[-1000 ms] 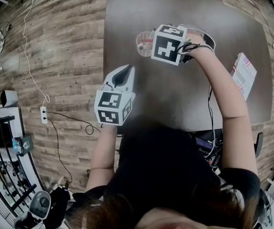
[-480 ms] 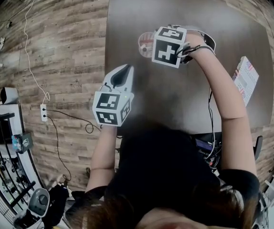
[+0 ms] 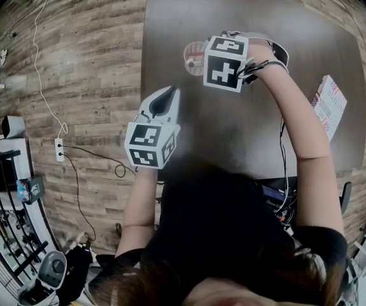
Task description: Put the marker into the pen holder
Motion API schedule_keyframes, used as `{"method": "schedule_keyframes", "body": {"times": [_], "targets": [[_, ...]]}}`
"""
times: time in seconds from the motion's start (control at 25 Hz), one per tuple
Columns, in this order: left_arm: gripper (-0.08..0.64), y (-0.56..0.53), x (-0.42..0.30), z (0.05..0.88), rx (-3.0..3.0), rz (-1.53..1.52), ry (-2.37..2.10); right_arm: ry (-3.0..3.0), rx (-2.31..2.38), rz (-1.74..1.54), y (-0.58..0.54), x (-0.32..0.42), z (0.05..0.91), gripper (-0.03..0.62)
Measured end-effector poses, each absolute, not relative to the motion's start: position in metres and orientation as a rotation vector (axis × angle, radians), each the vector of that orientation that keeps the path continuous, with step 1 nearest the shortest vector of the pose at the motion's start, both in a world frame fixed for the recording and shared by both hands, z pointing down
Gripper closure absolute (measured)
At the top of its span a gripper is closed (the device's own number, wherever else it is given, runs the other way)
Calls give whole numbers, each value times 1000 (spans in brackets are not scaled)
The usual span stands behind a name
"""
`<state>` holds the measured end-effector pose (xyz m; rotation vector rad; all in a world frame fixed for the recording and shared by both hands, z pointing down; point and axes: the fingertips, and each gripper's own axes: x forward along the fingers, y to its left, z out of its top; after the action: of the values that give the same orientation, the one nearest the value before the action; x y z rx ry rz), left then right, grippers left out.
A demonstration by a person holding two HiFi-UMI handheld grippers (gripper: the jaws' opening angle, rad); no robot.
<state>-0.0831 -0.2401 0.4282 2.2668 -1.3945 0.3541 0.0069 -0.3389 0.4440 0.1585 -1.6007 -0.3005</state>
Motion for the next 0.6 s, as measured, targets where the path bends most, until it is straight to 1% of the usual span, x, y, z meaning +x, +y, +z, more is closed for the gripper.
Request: {"method": "schedule_keyframes", "body": {"times": [0.6], "targets": [[532, -237, -94, 431, 2242, 324, -1406, -1511, 46, -365, -349, 1, 451, 509]]}}
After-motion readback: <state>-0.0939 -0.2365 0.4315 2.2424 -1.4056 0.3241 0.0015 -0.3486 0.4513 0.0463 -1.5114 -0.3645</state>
